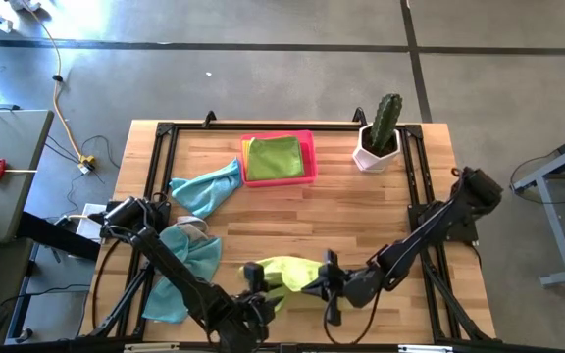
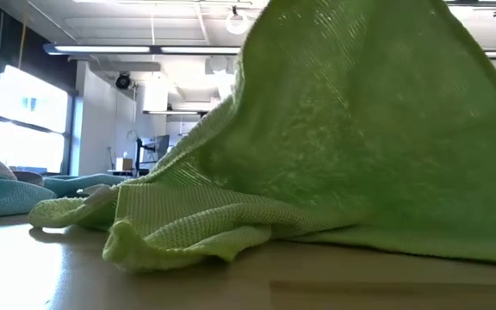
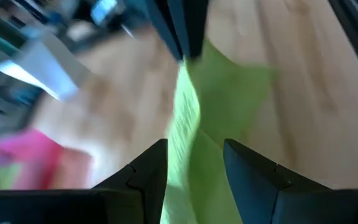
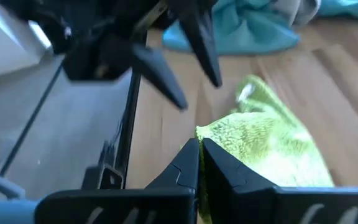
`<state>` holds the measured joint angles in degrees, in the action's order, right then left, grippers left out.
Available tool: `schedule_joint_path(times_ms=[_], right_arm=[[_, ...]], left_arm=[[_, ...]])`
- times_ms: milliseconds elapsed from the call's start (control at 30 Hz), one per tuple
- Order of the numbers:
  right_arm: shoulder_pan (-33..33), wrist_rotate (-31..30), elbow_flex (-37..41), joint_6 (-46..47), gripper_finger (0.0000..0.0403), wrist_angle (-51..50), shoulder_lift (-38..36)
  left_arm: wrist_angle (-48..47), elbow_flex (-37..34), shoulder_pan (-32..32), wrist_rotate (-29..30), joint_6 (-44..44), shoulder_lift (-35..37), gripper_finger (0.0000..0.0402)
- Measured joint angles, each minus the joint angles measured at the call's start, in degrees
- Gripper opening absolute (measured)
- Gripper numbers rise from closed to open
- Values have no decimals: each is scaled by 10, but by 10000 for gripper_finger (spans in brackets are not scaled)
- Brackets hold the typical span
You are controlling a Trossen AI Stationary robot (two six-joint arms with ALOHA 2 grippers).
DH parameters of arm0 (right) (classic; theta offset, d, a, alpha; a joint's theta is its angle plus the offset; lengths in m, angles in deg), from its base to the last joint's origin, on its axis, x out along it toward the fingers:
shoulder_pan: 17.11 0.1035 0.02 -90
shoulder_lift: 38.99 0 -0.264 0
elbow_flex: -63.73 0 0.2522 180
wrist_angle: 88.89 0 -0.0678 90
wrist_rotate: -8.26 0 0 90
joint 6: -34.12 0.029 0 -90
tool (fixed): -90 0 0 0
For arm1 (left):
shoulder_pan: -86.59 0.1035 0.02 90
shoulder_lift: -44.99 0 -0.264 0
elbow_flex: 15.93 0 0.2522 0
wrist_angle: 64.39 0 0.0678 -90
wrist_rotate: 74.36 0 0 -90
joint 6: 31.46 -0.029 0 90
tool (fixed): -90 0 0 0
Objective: Fold microfiber towels
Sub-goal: Fold the light green microfiber cloth
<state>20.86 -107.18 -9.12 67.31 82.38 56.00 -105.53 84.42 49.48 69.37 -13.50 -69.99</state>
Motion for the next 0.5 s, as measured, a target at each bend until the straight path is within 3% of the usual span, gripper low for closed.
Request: schedule_joint_path(times_ms=[133, 500], right_arm=[[-12, 0, 0, 3, 1, -2, -14], [-35, 9, 0, -6, 0, -2, -28]], left_arm=[[55, 0, 2, 53, -55, 0, 145], [97, 0, 38, 57, -68, 0, 145]])
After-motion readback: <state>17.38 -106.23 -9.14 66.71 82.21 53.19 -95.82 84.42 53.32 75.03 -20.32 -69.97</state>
